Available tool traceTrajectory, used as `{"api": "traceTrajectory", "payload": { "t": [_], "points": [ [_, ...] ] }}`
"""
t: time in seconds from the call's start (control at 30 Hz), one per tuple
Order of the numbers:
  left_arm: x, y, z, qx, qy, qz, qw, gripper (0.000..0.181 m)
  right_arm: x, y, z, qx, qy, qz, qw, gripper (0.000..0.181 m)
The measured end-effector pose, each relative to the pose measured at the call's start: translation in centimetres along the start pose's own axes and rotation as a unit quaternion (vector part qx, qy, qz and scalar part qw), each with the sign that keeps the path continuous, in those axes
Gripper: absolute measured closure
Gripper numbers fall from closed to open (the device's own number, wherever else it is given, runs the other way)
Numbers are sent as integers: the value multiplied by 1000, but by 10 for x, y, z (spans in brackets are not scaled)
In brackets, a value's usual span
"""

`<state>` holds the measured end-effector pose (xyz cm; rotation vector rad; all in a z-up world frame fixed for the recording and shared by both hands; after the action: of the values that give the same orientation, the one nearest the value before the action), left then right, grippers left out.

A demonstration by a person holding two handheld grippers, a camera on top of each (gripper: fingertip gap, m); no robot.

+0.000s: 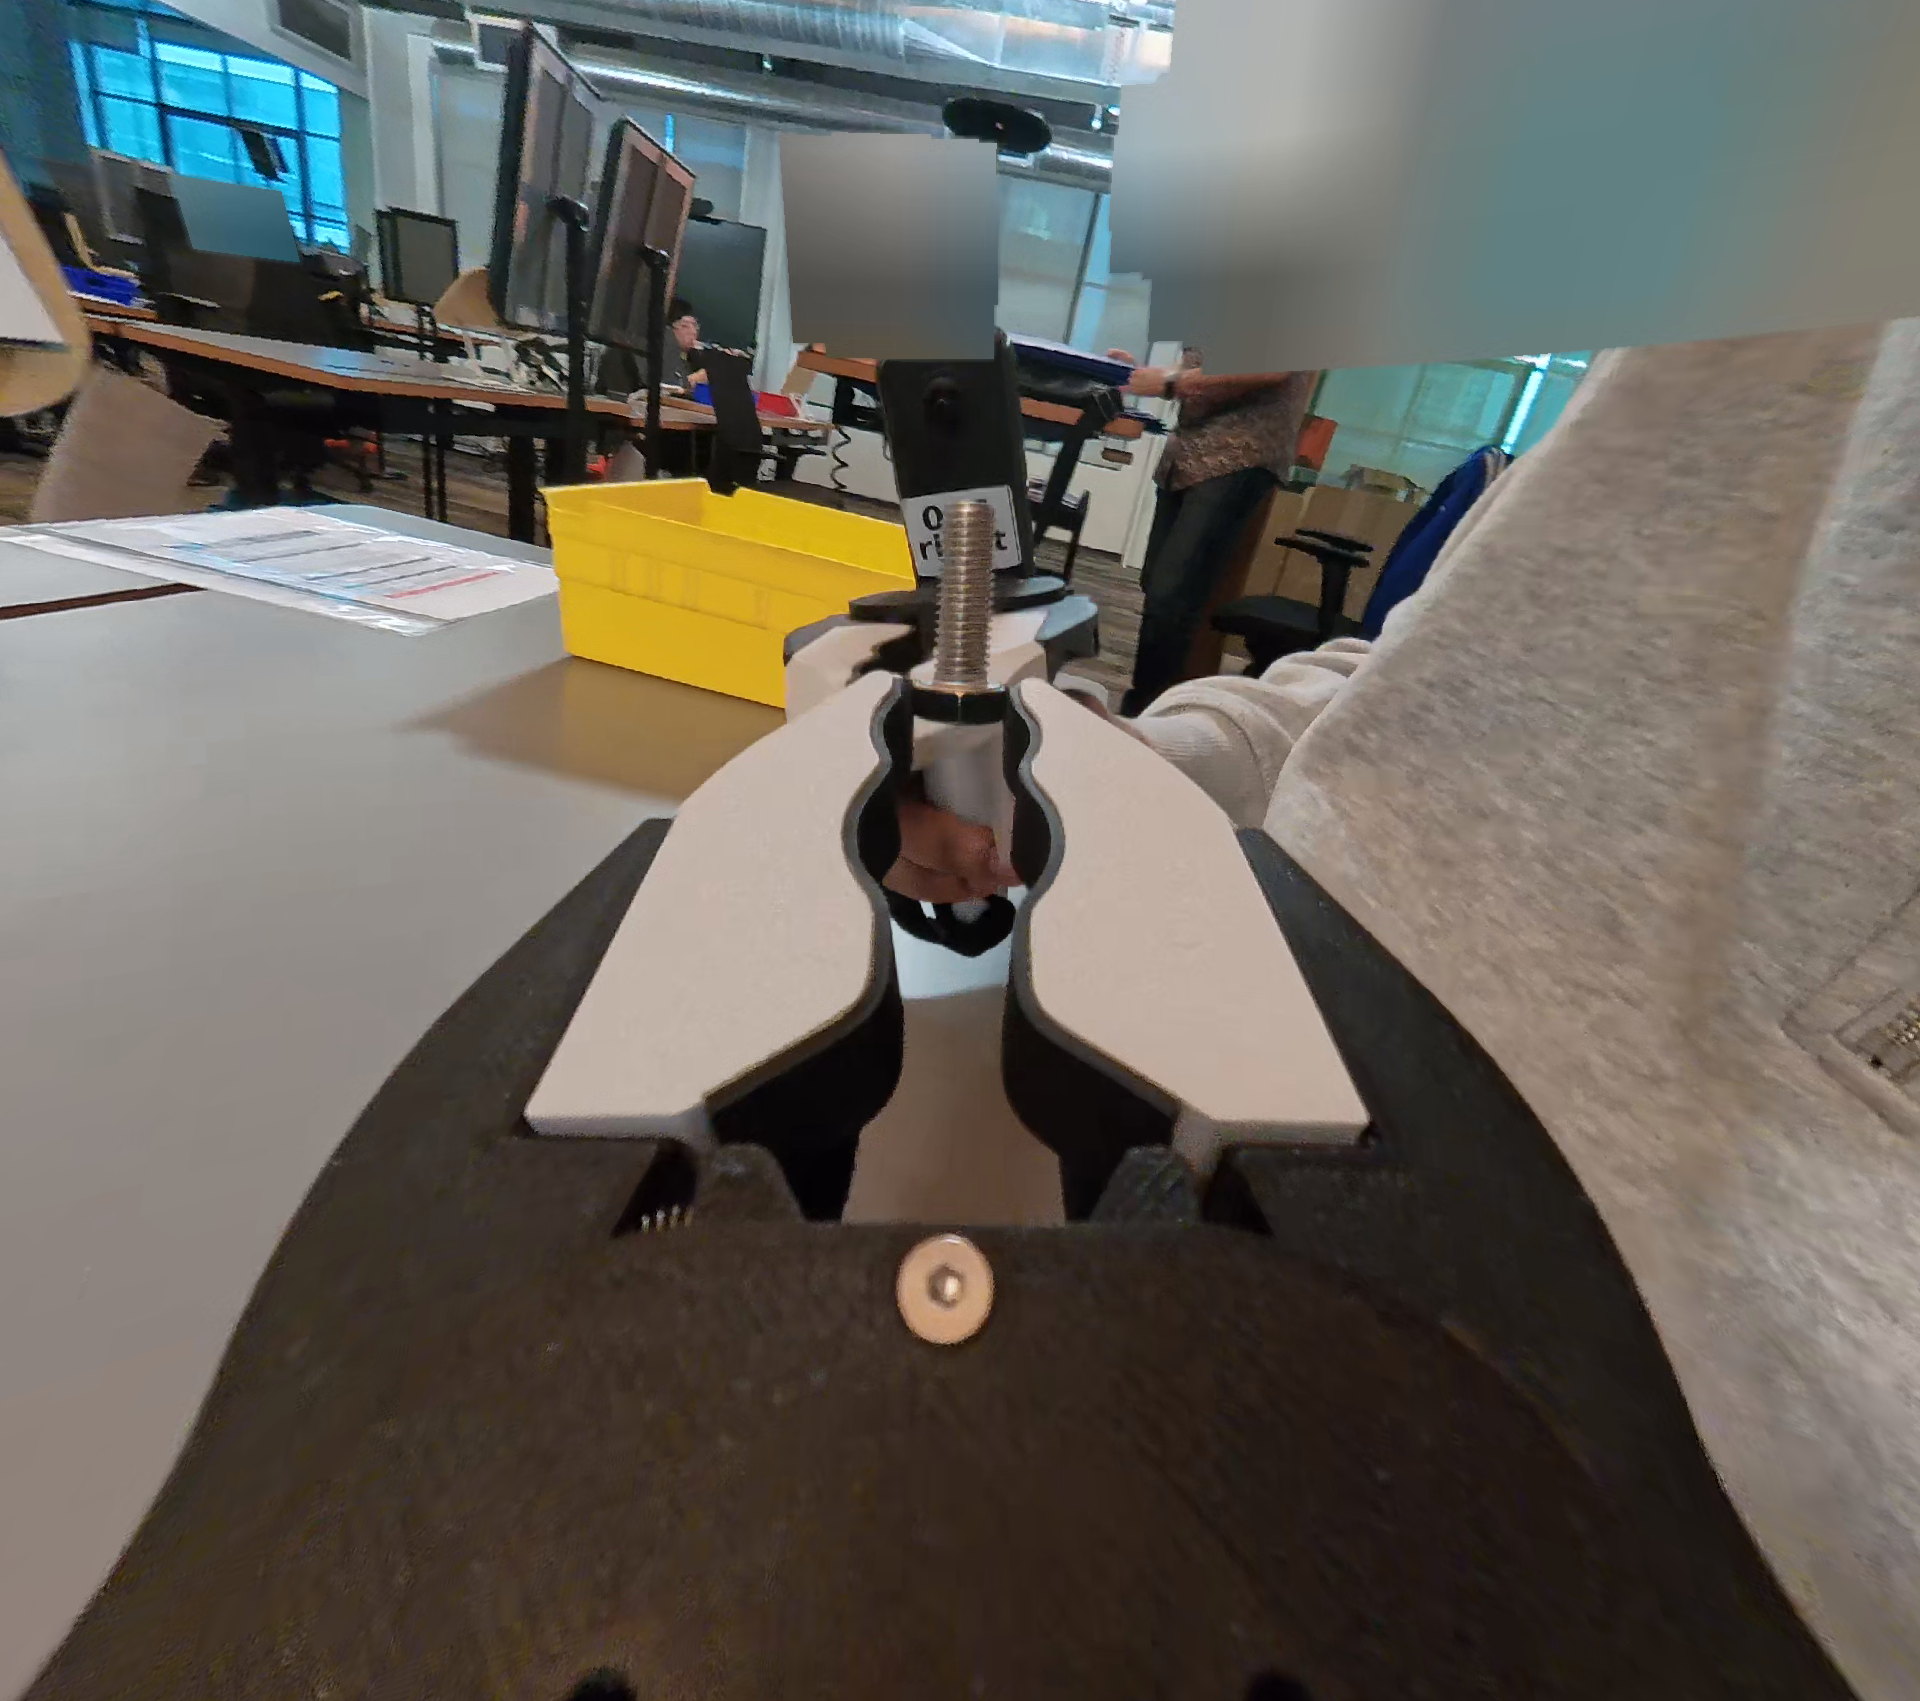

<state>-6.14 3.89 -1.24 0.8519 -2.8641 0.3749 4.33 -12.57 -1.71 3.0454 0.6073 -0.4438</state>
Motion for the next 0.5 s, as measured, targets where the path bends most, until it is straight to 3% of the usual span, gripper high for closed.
{"api": "traceTrajectory", "payload": {
  "t": [0.23,0.4,0.5],
  "points": [
    [11,36,-25,55,23,-95,994,165,6,-36,1,-45,32,-12,998,170],
    [30,71,-40,46,-38,-149,987,165,23,-76,-23,-75,55,-7,996,168],
    [43,107,-53,29,-86,-202,975,165,37,-116,-46,-92,23,-53,994,169]
  ]
}}
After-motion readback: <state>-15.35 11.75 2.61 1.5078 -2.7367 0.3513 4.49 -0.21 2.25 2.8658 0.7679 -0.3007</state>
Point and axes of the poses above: each gripper's, where its closed fingertips meet, y back along the fingers, z out of its underside, x = y × z across the jaws, the point moved 10 cm from there along y, back along the fingers
